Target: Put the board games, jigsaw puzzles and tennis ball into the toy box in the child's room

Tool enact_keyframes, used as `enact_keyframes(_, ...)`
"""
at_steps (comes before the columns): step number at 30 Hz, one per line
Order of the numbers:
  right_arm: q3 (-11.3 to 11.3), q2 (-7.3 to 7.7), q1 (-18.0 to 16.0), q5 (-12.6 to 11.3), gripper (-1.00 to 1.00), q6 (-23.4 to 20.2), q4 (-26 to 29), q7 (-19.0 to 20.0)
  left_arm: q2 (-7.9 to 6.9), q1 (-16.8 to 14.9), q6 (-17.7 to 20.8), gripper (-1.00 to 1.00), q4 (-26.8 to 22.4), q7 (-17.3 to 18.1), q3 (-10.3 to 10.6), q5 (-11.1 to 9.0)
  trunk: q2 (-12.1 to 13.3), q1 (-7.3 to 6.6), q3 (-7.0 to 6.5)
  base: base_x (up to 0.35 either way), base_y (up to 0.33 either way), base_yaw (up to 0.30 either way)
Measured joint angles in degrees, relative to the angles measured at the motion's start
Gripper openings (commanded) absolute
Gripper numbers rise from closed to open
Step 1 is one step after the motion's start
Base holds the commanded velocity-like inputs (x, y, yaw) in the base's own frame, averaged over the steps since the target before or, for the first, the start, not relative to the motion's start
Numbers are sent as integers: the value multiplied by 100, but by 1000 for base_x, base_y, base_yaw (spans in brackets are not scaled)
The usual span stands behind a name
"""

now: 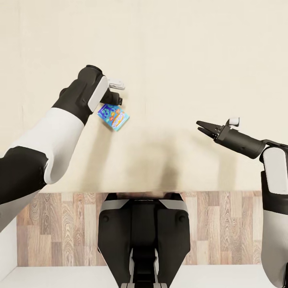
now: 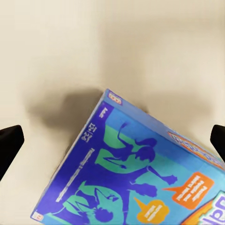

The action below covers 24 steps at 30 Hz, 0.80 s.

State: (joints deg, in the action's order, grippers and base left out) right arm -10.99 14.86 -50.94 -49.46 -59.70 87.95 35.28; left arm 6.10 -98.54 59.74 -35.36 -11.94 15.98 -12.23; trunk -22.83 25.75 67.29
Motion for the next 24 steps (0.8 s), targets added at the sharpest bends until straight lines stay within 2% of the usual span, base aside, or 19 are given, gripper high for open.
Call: enact_keyframes(24, -1, 0, 0, 0, 100, -4, 3, -1, 4, 116, -44, 100, 5, 5, 23, -3, 0, 0, 0, 0, 0, 0)
